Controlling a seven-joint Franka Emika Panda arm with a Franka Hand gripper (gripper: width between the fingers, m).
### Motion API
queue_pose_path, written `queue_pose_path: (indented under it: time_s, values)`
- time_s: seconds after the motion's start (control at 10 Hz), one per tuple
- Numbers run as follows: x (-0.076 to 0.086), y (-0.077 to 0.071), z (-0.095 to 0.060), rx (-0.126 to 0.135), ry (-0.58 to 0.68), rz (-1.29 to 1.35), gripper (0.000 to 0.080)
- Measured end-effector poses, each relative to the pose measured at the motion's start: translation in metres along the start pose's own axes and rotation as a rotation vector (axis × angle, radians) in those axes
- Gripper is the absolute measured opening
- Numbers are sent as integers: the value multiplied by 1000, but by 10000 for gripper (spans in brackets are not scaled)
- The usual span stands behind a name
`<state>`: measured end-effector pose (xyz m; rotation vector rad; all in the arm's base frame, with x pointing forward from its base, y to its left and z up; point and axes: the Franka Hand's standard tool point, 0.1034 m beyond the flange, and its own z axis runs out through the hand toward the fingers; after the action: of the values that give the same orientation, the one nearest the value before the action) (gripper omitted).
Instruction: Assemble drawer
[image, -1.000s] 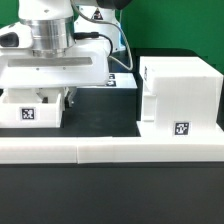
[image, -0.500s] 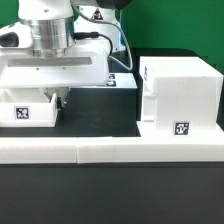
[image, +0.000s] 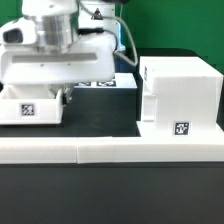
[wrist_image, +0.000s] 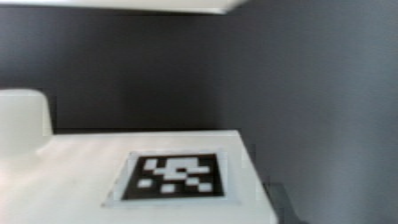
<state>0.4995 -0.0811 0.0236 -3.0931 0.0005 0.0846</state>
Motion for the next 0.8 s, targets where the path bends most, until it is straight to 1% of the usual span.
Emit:
queue_pose_path:
  time_s: [0.2,0.3,0.6,0.7,0.8]
  values:
    - [6,-27,-24,28,-12,-4,42]
    - [12,-37,-34,38,-6,-20,42]
    - [12,-37,-33,38,-5,-62,42]
    - [13,-34,-31,25,7,-178,42]
    - [13,-30,-24,1,23,-313,42]
